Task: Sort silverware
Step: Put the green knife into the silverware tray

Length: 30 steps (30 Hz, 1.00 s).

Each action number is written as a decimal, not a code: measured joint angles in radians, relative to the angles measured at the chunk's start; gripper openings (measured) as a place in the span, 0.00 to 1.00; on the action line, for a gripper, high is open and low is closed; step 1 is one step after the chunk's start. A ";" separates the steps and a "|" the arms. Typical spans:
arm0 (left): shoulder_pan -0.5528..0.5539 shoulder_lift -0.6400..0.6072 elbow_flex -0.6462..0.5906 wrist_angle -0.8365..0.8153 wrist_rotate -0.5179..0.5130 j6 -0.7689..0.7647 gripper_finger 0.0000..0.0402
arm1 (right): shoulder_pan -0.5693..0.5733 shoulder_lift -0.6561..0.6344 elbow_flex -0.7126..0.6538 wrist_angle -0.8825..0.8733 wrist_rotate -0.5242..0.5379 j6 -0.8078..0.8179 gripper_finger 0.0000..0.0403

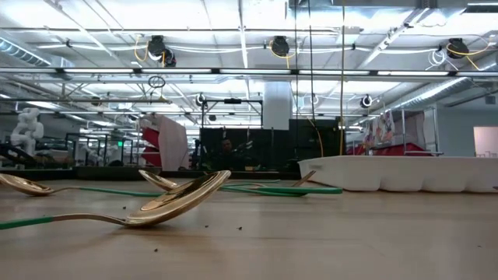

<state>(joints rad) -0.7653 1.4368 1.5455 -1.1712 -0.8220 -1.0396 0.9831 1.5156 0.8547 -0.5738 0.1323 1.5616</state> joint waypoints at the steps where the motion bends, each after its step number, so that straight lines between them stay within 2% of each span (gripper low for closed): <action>1: 0.000 0.000 0.000 0.000 0.000 0.000 0.29 | 0.003 0.008 0.000 0.003 -0.013 0.008 0.36; 4: 0.000 0.000 0.000 0.000 -0.010 0.000 0.29 | 0.002 0.027 0.000 0.004 -0.024 0.020 0.41; 11: 0.000 0.001 0.000 0.001 -0.013 0.000 0.29 | 0.001 0.042 0.000 -0.004 -0.026 0.002 0.61; 14: 0.000 0.001 0.000 0.001 -0.013 0.000 0.29 | 0.001 0.053 0.000 -0.002 -0.025 0.012 0.67; 26: 0.000 0.001 0.000 0.002 -0.013 0.000 0.29 | 0.001 0.168 0.006 0.031 -0.020 0.052 0.67; 30: 0.000 0.001 0.000 0.002 -0.013 0.000 0.29 | 0.001 0.196 0.011 0.017 -0.039 0.108 0.59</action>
<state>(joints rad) -0.7654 1.4376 1.5455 -1.1690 -0.8349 -1.0401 0.9836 1.7112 0.8658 -0.5564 0.0929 1.6695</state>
